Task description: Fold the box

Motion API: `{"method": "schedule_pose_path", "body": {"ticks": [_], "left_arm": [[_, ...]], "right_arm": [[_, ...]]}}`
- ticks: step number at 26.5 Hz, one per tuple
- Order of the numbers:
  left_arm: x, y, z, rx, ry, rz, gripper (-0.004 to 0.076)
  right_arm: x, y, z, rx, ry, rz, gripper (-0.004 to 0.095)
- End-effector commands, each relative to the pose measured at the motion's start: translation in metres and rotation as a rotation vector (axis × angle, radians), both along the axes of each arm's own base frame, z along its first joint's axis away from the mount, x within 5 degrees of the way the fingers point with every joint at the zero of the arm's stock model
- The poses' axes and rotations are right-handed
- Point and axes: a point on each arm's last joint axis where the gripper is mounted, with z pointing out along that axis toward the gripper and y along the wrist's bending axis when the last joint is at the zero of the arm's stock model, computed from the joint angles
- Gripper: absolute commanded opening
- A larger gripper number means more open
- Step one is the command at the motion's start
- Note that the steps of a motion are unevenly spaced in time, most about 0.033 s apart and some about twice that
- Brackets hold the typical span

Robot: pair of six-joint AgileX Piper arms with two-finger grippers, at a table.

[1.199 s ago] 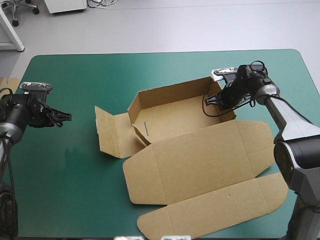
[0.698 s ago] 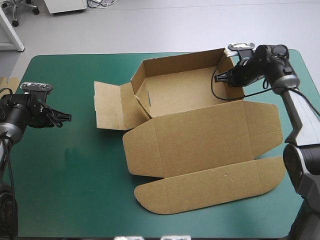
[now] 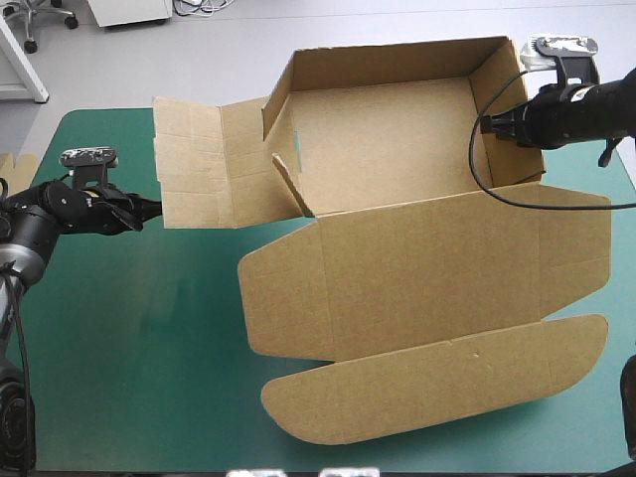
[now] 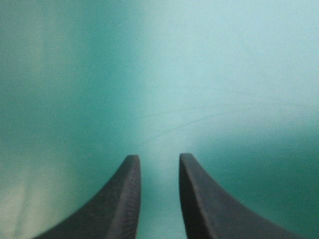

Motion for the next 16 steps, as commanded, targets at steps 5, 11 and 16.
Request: {"method": "schedule_pose_path", "body": {"ticks": [5, 11, 16], "left_arm": [[0.016, -0.03, 0.009, -0.357, -0.118, -0.173, 0.0194], [0.02, -0.052, 0.014, -0.63, -0.158, -0.319, 0.0194], [0.016, -0.067, 0.03, -0.854, -0.21, -0.42, 0.0181]], "right_arm": [[-0.021, 0.006, 0.031, 0.089, -0.104, 0.022, -0.0013], [-0.021, 0.006, 0.031, 0.09, -0.107, 0.02, -0.0013], [-0.018, 0.005, 0.029, 0.08, -0.103, 0.014, -0.0013]]}}
